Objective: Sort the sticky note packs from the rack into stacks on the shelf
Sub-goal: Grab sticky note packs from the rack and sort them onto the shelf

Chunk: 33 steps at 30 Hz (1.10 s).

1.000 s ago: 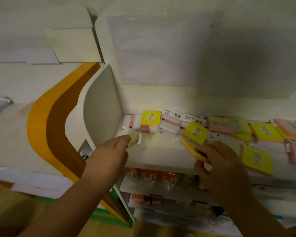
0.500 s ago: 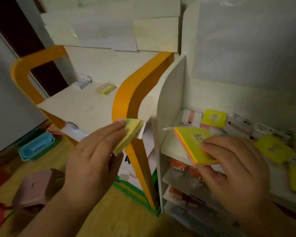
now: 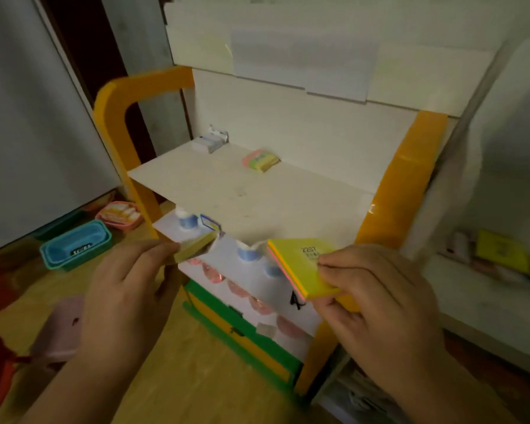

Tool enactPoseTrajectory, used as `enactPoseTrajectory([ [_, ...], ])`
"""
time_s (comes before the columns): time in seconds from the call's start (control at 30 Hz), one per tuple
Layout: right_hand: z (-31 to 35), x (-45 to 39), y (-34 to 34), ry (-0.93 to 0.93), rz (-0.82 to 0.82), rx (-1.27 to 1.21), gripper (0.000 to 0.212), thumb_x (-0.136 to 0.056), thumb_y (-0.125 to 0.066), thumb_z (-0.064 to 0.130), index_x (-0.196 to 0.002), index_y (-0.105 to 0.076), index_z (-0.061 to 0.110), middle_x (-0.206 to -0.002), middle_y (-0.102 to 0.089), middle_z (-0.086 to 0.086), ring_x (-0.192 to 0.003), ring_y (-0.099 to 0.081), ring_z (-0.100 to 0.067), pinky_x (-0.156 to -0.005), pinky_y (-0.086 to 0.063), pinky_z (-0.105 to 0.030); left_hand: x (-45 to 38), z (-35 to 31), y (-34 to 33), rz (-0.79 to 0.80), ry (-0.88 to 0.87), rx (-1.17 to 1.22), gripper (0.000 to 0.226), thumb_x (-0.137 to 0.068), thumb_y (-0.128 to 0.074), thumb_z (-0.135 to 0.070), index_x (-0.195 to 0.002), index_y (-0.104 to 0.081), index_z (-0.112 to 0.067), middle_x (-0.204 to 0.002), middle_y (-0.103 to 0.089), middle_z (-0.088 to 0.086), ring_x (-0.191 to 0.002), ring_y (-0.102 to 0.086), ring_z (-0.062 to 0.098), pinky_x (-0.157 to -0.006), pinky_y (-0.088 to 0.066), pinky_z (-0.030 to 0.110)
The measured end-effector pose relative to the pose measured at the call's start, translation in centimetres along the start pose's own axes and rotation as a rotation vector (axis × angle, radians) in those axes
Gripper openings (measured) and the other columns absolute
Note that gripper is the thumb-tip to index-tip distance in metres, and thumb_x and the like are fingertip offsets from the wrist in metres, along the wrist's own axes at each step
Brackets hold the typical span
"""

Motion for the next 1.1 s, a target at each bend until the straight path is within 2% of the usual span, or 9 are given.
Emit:
enactPoseTrajectory([
  [0.13,3.1,-2.3,-6.2,-0.006,0.031,0.024,0.009,-0.077,-0.073,0.004,-0.085,-0.07,0.007,-0.097,-0.07,-0.006,-0.088,-0.064,-0.028,-0.077,-0.052,-0.038,-0.1,6.6,0.7,0.033,-0.019,0.033,0.029,-0.087,-0.053,-0.027,-0.106,-0.068,-0.01,-0.101,-0.066,0.007,-0.092,-0.06,0.026,-0.079,-0.048,0.042],
  [0.33,4.8,-4.8,-12.7,-0.061,0.064,0.127,0.01,-0.079,-0.068,0.004,-0.088,-0.073,0.005,-0.092,-0.069,-0.01,-0.088,-0.059,-0.025,-0.082,-0.049,-0.03,-1.1,13.0,1.0,0.096,-0.067,0.109,0.029,-0.088,-0.054,-0.029,-0.102,-0.07,-0.01,-0.109,-0.068,0.005,-0.099,-0.062,0.023,-0.082,-0.051,0.042],
  [0.47,4.6,-5.7,-14.7,-0.058,0.094,0.234,0.009,-0.081,-0.067,0.005,-0.089,-0.072,0.002,-0.092,-0.067,-0.012,-0.09,-0.055,-0.024,-0.083,-0.047,-0.028,-2.0,15.7,0.4,0.111,-0.037,0.138,0.027,-0.088,-0.055,-0.029,-0.103,-0.071,-0.012,-0.108,-0.068,0.003,-0.099,-0.061,0.02,-0.084,-0.049,0.034],
  [0.57,4.2,-6.4,-15.4,-0.07,0.079,0.304,0.019,-0.093,-0.058,0.013,-0.093,-0.074,0.002,-0.091,-0.062,-0.013,-0.089,-0.051,-0.022,-0.086,-0.038,-0.019,-2.8,16.8,-0.8,0.088,-0.027,0.162,0.023,-0.085,-0.06,-0.024,-0.101,-0.072,-0.012,-0.107,-0.069,0.004,-0.097,-0.062,0.02,-0.084,-0.049,0.033],
  [0.63,3.8,-6.8,-15.7,-0.068,0.07,0.321,0.02,-0.093,-0.056,0.01,-0.095,-0.075,0.002,-0.09,-0.062,-0.015,-0.088,-0.051,-0.024,-0.085,-0.039,-0.021,-3.5,17.2,-2.1,0.07,-0.032,0.196,0.02,-0.085,-0.062,-0.021,-0.099,-0.072,-0.01,-0.106,-0.069,0.005,-0.096,-0.064,0.023,-0.08,-0.054,0.04],
  [0.7,2.9,-6.8,-16.2,-0.066,0.081,0.325,0.015,-0.085,-0.063,0.004,-0.095,-0.074,0.001,-0.089,-0.062,-0.015,-0.087,-0.052,-0.024,-0.082,-0.043,-0.027,-4.4,17.5,-3.8,0.07,-0.042,0.22,0.02,-0.083,-0.065,-0.019,-0.1,-0.072,-0.01,-0.105,-0.069,0.005,-0.095,-0.064,0.023,-0.077,-0.055,0.042],
  [0.77,1.3,-6.8,-16.9,-0.076,0.082,0.324,0.013,-0.085,-0.065,0.007,-0.093,-0.073,0.001,-0.089,-0.063,-0.013,-0.087,-0.052,-0.021,-0.082,-0.044,-0.025,-5.6,17.7,-5.5,0.088,-0.054,0.227,0.021,-0.083,-0.067,-0.019,-0.101,-0.072,-0.01,-0.106,-0.069,0.004,-0.095,-0.063,0.021,-0.076,-0.056,0.042],
  [0.97,-4.1,-8.8,-21.4,-0.209,-0.043,0.334,0.012,-0.086,-0.059,0.006,-0.085,-0.071,0.003,-0.088,-0.063,-0.011,-0.085,-0.054,-0.023,-0.079,-0.041,-0.02,-11.2,17.7,-9.8,0.113,-0.179,0.185,0.018,-0.08,-0.068,-0.014,-0.096,-0.074,-0.011,-0.102,-0.069,0.004,-0.094,-0.061,0.02,-0.081,-0.049,0.029],
  [1.1,-7.3,-10.5,-24.0,-0.259,-0.085,0.324,0.011,-0.085,-0.059,0.006,-0.085,-0.07,0.004,-0.087,-0.063,-0.01,-0.082,-0.056,-0.025,-0.073,-0.047,-0.028,-15.9,17.6,-12.6,0.131,-0.256,0.158,0.018,-0.084,-0.065,-0.016,-0.099,-0.074,-0.012,-0.098,-0.066,0.004,-0.09,-0.059,0.019,-0.075,-0.048,0.029],
])
Point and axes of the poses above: each hand's wrist, its own x-axis away from the middle knuckle, its own y-axis out of the back of the hand, z = x × y, the point moved 5 cm from there along -x, towards the middle knuckle
